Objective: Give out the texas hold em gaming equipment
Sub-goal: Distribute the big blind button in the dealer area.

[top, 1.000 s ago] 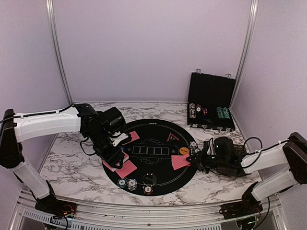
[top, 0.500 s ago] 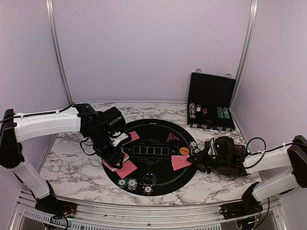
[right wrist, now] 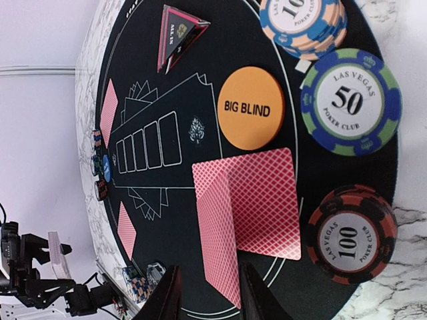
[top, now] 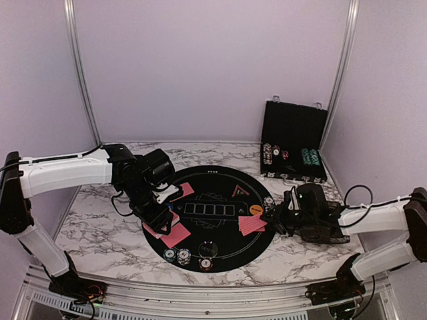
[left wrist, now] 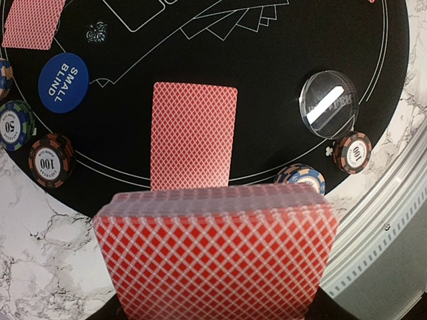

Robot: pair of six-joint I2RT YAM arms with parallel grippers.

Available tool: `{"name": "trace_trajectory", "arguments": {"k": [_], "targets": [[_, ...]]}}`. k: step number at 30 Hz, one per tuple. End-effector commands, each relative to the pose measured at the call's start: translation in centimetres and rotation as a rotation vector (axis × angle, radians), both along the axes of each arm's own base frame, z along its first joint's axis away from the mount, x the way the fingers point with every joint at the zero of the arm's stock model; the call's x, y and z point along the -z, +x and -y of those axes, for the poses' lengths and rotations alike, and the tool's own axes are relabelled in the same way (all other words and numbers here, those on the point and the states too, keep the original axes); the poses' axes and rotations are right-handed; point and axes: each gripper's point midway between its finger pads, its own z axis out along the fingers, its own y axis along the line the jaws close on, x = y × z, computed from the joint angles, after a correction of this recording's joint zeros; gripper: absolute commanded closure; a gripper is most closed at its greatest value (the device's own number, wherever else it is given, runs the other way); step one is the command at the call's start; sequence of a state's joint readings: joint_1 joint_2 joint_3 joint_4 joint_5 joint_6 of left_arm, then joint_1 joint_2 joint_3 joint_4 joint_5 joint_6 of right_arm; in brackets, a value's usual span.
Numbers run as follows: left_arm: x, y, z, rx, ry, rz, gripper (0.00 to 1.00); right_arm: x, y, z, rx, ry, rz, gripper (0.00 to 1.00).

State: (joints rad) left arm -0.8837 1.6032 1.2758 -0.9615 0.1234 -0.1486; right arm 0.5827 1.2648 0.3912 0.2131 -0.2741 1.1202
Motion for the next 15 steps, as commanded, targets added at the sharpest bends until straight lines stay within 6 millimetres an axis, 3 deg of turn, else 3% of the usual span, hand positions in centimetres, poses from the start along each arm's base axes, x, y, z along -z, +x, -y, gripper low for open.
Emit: {"name": "trace_trajectory", "arguments": {"k": [1, 15], "targets": [[0.0, 0.0, 0.4, 0.013, -0.016, -0.004, 0.49, -1.0, 1.2, 0.4, 0.02, -0.038, 0.032, 0.71], [0.1, -0.1, 0.4, 0.011, -0.016, -0.006, 0.49, -1.9, 2.1, 1.1, 0.007, -0.142, 0.064, 0.67]]}}
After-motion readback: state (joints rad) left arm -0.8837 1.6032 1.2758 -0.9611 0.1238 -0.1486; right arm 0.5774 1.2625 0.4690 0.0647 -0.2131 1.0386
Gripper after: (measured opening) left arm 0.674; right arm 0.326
